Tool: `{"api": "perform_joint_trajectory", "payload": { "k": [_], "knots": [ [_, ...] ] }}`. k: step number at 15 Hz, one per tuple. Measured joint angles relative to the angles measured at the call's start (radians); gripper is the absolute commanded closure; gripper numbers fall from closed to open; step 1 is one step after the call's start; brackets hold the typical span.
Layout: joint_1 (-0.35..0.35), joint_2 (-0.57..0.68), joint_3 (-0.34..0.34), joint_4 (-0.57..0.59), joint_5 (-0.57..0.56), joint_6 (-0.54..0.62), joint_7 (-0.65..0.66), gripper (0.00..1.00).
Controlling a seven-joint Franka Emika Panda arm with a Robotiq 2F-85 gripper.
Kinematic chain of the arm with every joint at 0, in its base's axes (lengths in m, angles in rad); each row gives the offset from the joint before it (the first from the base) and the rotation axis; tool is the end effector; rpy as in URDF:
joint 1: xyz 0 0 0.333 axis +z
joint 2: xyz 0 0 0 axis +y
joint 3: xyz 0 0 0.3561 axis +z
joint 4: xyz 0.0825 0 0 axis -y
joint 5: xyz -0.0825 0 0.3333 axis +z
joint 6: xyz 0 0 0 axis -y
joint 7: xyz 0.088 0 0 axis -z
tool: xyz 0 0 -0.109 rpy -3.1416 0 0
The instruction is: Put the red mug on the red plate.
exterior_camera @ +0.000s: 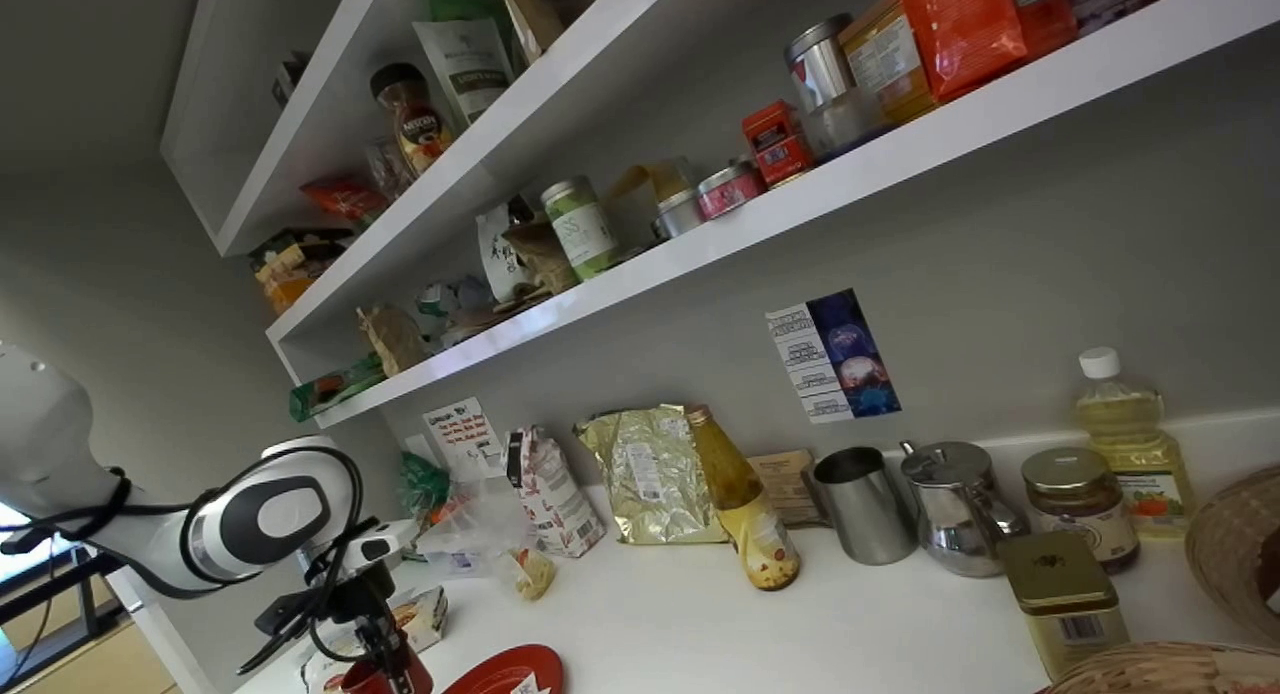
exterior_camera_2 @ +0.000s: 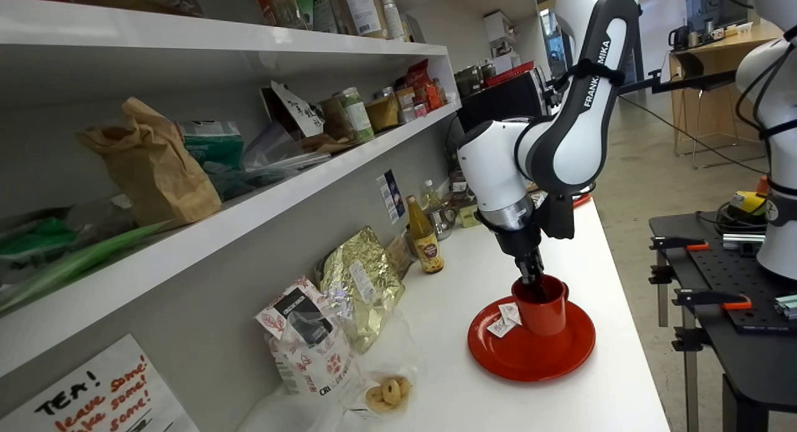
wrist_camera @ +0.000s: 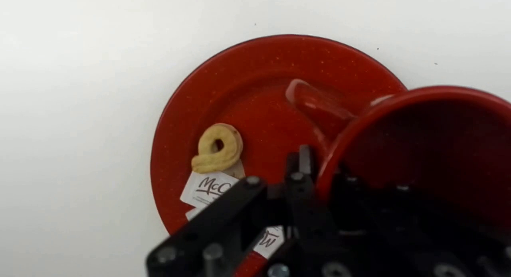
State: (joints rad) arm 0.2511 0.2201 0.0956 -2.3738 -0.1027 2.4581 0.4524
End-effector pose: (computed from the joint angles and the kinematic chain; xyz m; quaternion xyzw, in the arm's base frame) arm 0.4466 0.1608 0.3015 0.9975 -0.0113 -0.0541 0.0437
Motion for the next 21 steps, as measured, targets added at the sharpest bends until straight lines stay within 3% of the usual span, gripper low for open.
{"api": "perform_joint_trajectory", "payload": {
  "k": [10,21],
  "knots": [
    [0.001,0.083,-0.011,-0.032,-0.005,0.088,0.038,0.99],
    [0.001,0.197,-0.042,0.036,-0.003,0.122,0.038,0.99]
  ]
}}
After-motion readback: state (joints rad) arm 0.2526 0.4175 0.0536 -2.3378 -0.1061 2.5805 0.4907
